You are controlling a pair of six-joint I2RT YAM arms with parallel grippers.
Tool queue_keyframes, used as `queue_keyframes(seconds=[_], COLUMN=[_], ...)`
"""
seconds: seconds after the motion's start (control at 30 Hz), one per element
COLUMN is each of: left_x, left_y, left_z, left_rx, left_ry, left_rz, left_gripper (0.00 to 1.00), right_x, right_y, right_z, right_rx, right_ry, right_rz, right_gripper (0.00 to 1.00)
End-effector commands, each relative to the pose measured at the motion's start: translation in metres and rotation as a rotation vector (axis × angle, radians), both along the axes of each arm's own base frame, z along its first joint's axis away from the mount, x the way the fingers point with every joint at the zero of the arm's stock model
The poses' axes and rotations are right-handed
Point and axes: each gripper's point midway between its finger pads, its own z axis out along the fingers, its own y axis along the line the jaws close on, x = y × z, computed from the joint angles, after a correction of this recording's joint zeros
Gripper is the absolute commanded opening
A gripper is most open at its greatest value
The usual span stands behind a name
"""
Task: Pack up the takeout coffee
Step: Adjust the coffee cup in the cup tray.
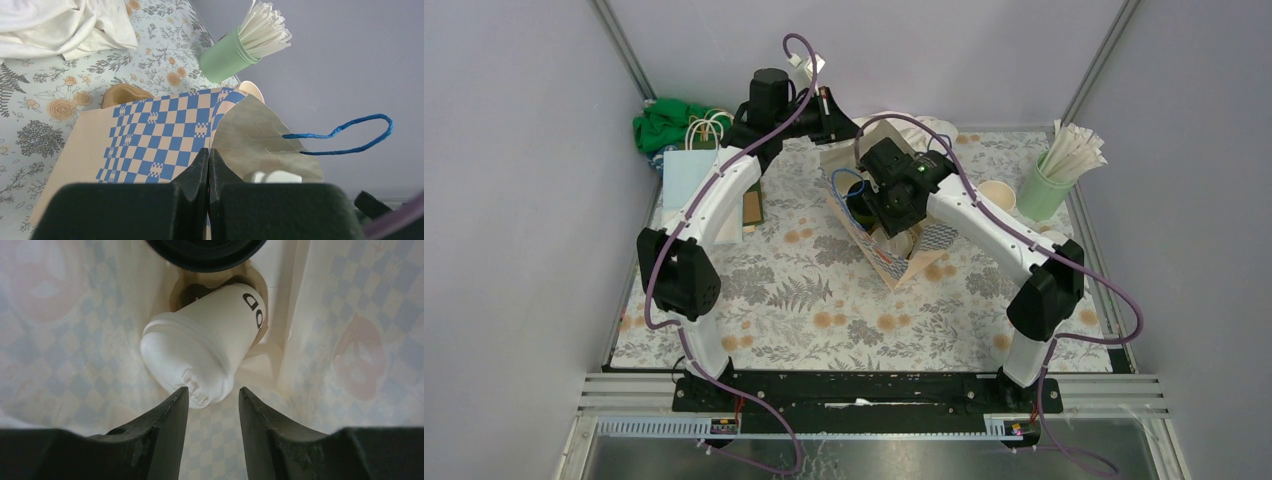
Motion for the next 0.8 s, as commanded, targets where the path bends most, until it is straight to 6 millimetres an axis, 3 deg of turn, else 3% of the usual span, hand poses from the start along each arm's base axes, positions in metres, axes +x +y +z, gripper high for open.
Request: queue_keyframes(seconds=[0.0, 0.53, 0.77], left_x=[-0.012, -0.019, -0.02], left_y=[-0.002, 0.0, 0.004], left_z=[0.021, 0.005, 0.004], left_rx=[-0.026, -0.007, 0.012], left_ry=[-0.063, -0.027, -0.004], left_rz=[-0.04, -0.053, -0.046], left_gripper=[0.0, 0.0, 0.0], right_x=[0.017, 0.025, 0.018], right_y=[-0.002, -0.012, -0.012], right_z=[0.008, -0.009, -0.01], right_rx=[0.036, 0.104, 0.132], right_ry=[-0.024, 0.08, 0.125], right_rz=[-0.052, -0.12, -0.128], right_gripper=[0.49, 0.33, 0.37])
